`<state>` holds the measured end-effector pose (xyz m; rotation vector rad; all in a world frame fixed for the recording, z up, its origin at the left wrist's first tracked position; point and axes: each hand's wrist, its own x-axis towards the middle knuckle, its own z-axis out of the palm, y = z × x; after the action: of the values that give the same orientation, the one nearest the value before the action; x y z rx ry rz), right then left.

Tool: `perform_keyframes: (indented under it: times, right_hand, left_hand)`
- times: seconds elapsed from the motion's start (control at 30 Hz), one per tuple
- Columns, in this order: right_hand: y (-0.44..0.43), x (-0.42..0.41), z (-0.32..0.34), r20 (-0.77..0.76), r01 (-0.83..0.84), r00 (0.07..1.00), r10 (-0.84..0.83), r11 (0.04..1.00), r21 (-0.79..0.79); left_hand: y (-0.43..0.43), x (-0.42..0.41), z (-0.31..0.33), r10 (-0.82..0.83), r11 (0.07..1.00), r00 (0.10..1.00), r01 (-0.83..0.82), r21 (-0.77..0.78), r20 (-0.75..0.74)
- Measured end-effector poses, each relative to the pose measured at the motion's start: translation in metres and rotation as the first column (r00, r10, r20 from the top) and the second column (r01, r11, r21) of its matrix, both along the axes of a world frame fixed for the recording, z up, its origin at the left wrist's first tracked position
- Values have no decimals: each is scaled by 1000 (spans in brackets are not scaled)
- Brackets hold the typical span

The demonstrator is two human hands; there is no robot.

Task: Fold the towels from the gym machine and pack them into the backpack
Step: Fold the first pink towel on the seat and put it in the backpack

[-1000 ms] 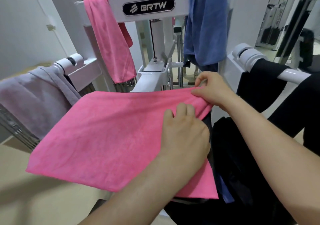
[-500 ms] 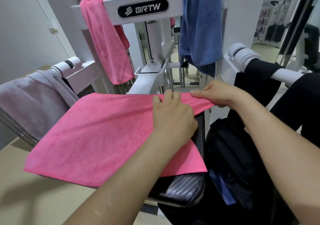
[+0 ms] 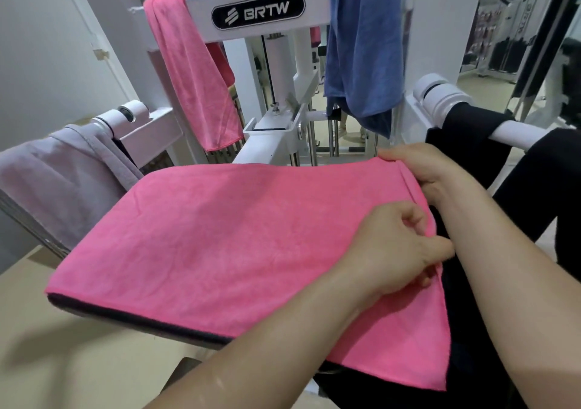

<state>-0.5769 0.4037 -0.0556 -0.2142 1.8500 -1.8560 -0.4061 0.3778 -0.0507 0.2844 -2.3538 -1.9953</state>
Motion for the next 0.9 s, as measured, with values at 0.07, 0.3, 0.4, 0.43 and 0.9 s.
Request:
perform_keyframes:
  times: [0.07,0.3,0.4,0.43,0.9]
  right_hand:
    - [4,4,4,-23,-11,1000,11,1000,-2]
    - [-39,19,39,-211,-181,964,163,981,-70]
    - [-89,32,59,-347,-210,909,231,973,98]
    - [-109,37,64,-392,-211,882,262,963,169]
    - [-259,109,70,-556,-104,305,773,607,788]
  left_hand:
    - [4,1,0,-4,995,1000,3,99,10]
    - [-62,29,27,98,973,994,-84,216,-52]
    - [-117,55,32,230,967,973,-225,116,-26]
    - [-135,67,33,274,955,962,-270,123,-15]
    - [-283,173,20,457,338,857,-414,-845,-237]
